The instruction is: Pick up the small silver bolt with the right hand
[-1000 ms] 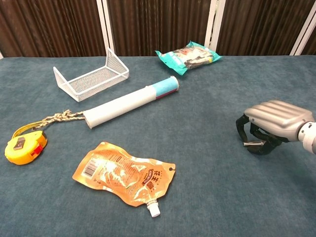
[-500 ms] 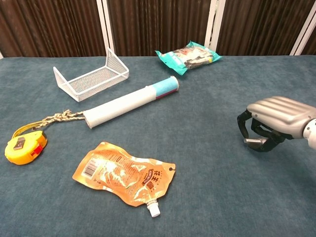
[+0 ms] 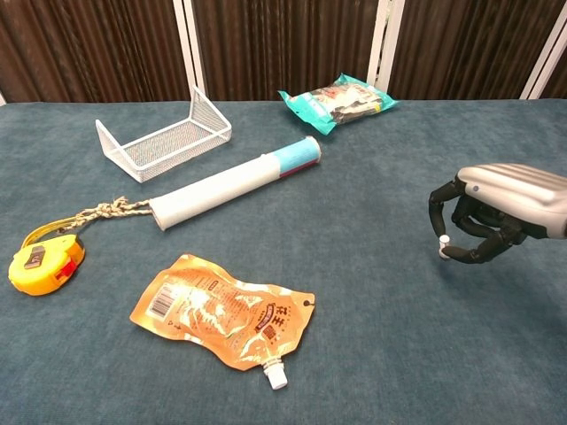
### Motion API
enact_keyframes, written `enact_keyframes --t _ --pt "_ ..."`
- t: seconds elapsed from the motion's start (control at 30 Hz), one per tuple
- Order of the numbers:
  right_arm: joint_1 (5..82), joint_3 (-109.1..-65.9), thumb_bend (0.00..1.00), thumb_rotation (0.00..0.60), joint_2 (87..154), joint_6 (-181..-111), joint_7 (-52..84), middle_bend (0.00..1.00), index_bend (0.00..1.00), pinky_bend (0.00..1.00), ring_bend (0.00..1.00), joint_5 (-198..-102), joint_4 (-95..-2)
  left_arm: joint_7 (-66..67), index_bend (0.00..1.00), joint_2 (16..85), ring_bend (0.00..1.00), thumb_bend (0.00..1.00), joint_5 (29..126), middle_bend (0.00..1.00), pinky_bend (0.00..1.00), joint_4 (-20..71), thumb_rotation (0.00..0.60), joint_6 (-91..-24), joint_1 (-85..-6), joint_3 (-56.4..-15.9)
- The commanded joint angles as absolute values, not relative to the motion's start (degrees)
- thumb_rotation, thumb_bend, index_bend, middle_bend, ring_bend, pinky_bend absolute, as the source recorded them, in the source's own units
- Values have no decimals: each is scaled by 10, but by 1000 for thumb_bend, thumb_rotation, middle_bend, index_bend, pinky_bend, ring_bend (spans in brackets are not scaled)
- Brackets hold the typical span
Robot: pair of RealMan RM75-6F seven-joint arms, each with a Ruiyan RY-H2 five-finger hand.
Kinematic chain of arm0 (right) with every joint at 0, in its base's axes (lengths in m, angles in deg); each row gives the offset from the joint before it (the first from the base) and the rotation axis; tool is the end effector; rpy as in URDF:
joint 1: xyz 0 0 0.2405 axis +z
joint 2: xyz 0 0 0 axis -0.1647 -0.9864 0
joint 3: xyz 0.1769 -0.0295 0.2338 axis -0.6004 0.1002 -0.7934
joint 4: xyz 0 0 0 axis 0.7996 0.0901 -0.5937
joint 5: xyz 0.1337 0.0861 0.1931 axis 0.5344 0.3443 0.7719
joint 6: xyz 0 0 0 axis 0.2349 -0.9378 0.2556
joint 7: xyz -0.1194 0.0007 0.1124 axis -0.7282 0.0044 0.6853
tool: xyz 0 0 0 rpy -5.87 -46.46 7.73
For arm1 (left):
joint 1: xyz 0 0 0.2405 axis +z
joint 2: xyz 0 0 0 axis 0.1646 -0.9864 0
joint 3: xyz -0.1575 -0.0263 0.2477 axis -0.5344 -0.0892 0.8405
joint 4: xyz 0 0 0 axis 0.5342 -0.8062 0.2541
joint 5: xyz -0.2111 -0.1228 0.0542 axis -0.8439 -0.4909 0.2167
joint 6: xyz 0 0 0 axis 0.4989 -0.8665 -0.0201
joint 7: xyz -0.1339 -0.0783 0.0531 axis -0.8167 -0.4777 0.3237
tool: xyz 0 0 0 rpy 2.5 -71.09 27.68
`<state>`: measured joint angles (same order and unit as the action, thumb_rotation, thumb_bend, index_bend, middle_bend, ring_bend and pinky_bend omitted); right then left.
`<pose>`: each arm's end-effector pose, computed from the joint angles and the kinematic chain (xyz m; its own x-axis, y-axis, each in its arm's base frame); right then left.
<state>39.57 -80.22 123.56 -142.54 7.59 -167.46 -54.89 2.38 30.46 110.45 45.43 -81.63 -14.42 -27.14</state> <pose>-0.2600 -0.3325 -0.0481 0.4367 -0.2744 0.8568 -0.8712 -0.3665 0.3266 -0.3419 0.1899 0.1322 0.4524 0.0067 0.8918 0.8820 -0.1511 -0.4463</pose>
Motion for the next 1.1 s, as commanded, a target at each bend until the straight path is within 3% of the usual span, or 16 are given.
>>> enact_keyframes --t 0.03,0.5,1.1 --pt "390 -804 471 600 1232 -1428 124 1000 812 986 1000 -1681 -538 24 270 305 240 370 1104 148 420 454 600 -816 -144 -271" --pt "396 -806 471 600 1239 -1390 198 1000 794 987 1000 -1673 -488 25 270 306 240 370 1103 147 420 453 600 -815 -145 -271" --pt "393 -806 473 600 1220 -1392 190 1000 696 990 1000 -1673 -505 27 270 306 240 370 1103 147 420 452 600 -813 -145 -271"
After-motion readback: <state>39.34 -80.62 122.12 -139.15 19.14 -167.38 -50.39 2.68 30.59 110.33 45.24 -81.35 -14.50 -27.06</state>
